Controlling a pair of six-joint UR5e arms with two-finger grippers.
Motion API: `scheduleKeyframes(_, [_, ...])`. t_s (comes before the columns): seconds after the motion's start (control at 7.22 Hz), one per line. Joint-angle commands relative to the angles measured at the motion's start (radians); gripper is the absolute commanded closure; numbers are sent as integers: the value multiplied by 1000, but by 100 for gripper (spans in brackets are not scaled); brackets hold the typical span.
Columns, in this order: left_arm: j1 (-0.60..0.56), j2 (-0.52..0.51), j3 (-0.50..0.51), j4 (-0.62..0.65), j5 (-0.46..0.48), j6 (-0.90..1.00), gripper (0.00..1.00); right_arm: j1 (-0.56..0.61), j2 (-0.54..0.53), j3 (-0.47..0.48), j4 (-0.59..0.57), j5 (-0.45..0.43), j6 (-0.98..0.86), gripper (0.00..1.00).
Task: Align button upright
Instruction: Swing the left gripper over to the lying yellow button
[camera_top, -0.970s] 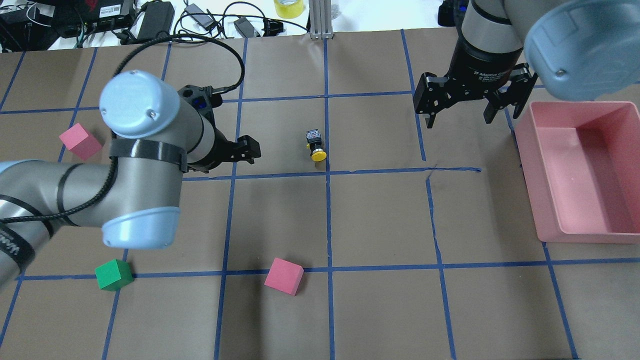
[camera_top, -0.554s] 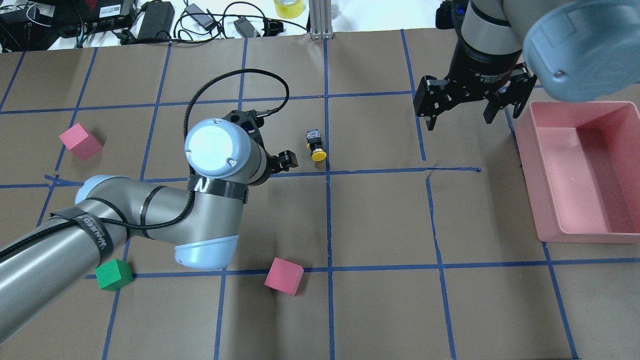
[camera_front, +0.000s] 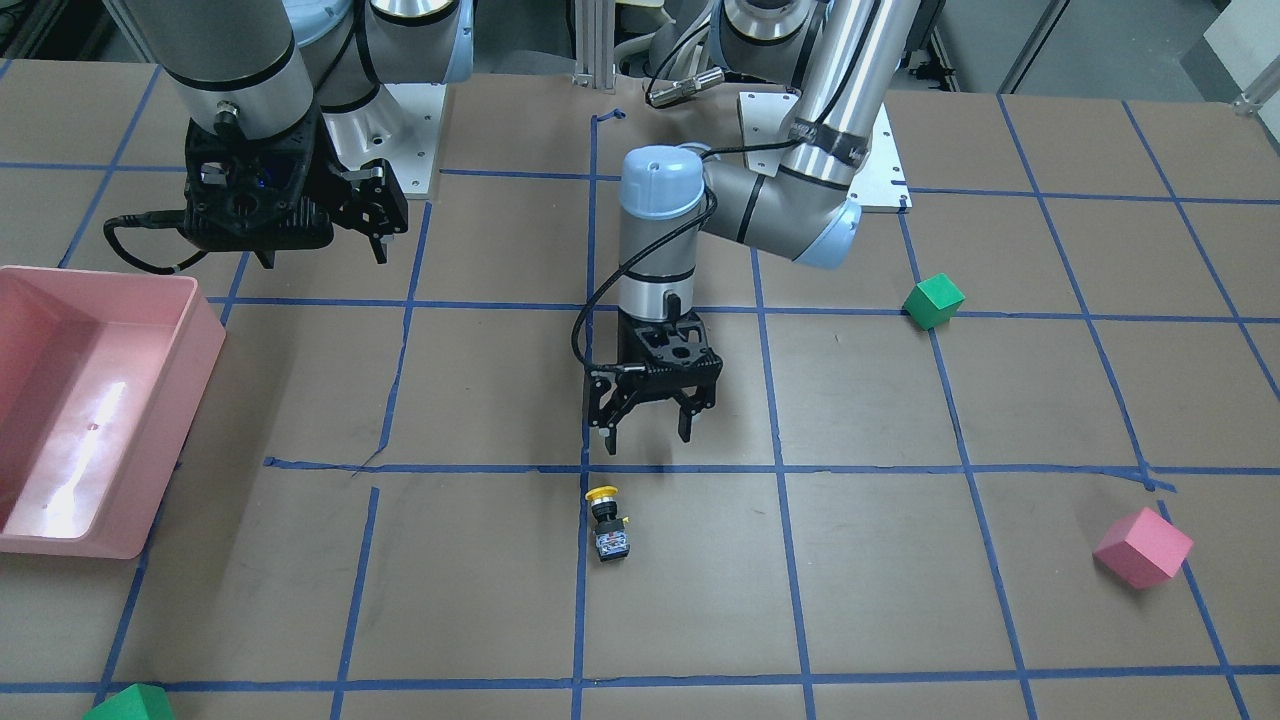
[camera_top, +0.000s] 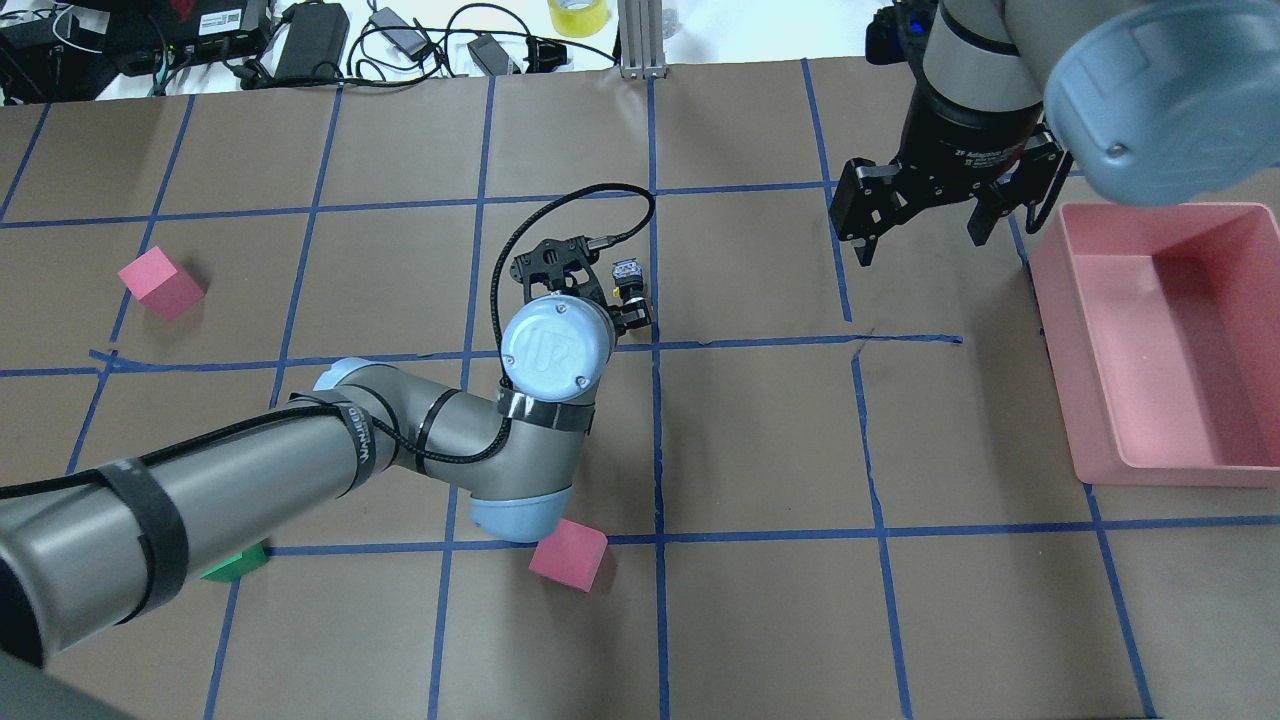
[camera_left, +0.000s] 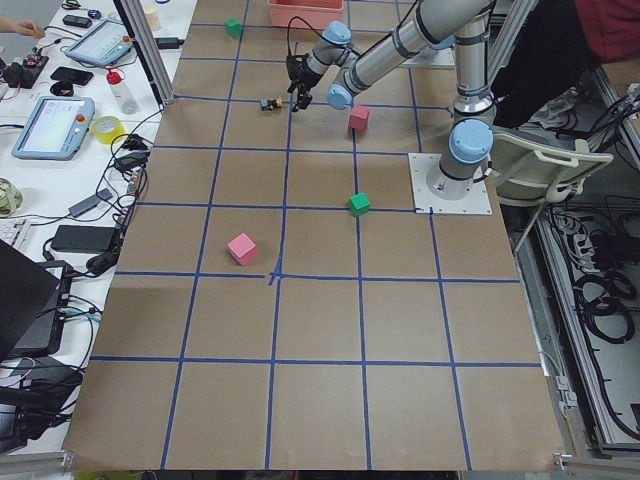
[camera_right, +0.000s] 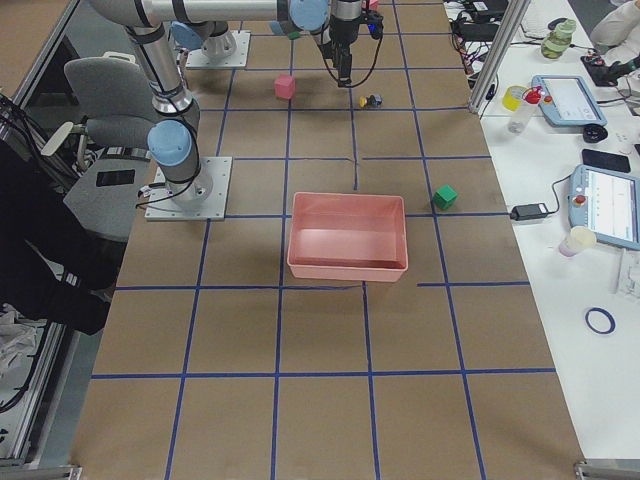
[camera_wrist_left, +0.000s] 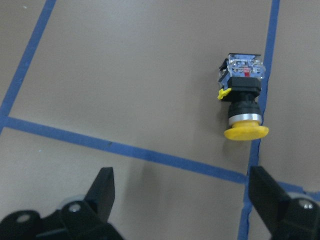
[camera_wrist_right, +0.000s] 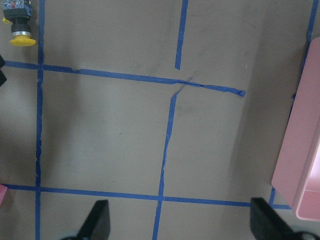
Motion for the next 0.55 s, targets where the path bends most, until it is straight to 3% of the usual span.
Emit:
scheduleKeyframes(0.0, [-54, -119, 132, 21, 40, -114, 7, 0, 3, 3, 3, 0, -14, 0])
scheduleKeyframes(0.42, [-68, -199, 159, 84, 73, -60, 11, 0, 2, 4, 3, 2, -16, 0])
